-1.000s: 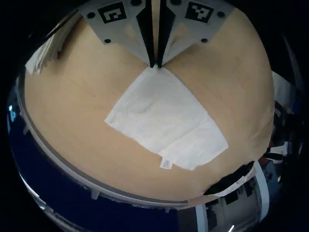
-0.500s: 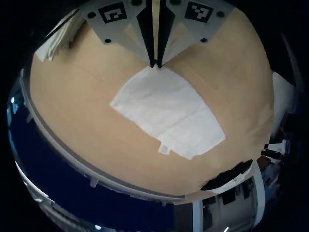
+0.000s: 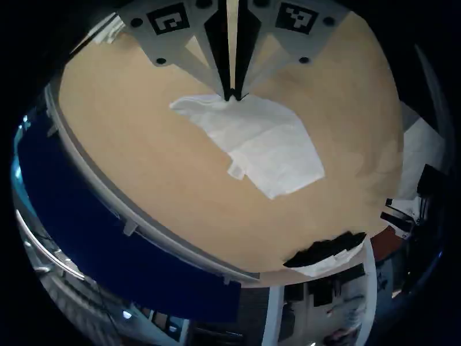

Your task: Fold towel

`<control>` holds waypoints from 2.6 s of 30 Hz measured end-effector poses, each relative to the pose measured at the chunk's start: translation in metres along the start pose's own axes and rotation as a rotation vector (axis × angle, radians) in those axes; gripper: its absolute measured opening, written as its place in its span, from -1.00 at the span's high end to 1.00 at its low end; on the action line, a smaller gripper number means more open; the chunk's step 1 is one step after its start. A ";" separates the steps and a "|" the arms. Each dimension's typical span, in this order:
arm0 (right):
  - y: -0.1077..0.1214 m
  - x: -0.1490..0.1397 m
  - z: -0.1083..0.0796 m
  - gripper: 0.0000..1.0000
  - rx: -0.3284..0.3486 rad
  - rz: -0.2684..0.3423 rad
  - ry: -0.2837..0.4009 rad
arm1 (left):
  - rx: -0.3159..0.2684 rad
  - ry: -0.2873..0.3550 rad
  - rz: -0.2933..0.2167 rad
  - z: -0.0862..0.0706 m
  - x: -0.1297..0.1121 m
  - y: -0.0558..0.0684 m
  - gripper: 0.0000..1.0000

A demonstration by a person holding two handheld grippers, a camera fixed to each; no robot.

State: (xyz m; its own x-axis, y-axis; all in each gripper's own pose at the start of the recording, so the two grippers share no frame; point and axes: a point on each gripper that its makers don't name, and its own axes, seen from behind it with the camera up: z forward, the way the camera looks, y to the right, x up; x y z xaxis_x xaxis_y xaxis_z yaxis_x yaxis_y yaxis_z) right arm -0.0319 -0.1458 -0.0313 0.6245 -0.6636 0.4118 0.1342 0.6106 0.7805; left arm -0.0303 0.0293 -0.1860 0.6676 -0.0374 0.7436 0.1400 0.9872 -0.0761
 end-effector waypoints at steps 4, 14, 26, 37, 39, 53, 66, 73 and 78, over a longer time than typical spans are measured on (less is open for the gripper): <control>-0.003 0.011 -0.003 0.90 0.006 -0.022 0.011 | -0.003 0.001 -0.003 -0.003 -0.001 0.001 -0.70; -0.010 0.021 0.000 0.90 0.022 -0.054 0.016 | -0.007 0.006 -0.011 -0.008 -0.004 0.003 -0.70; -0.026 0.053 0.017 0.90 0.067 -0.129 0.034 | -0.001 0.017 -0.057 -0.019 -0.011 -0.002 -0.70; -0.072 0.087 0.060 0.90 0.162 -0.224 0.032 | 0.034 0.046 -0.102 -0.032 -0.014 -0.015 -0.70; -0.085 0.090 0.071 0.90 0.183 -0.232 0.029 | 0.042 0.052 -0.114 -0.034 -0.015 -0.017 -0.70; -0.151 0.071 0.131 0.89 0.300 -0.182 -0.029 | 0.064 0.066 -0.167 -0.043 -0.025 -0.019 -0.70; -0.149 0.072 0.123 -0.26 0.305 -0.167 -0.020 | 0.061 0.068 -0.157 -0.042 -0.023 -0.018 -0.70; -0.145 0.070 0.118 -0.44 0.293 -0.154 -0.016 | 0.057 0.069 -0.153 -0.042 -0.021 -0.015 -0.70; -0.141 0.064 0.112 -0.44 0.278 -0.134 -0.018 | 0.054 0.070 -0.153 -0.042 -0.020 -0.014 -0.70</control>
State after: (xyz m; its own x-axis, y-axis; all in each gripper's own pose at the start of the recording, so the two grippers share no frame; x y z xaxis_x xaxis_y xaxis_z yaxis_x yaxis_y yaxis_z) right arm -0.0970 -0.3231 -0.0624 0.6013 -0.7394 0.3029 -0.0031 0.3769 0.9263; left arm -0.0151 0.0095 -0.2276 0.6910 -0.1966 0.6956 0.2055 0.9760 0.0718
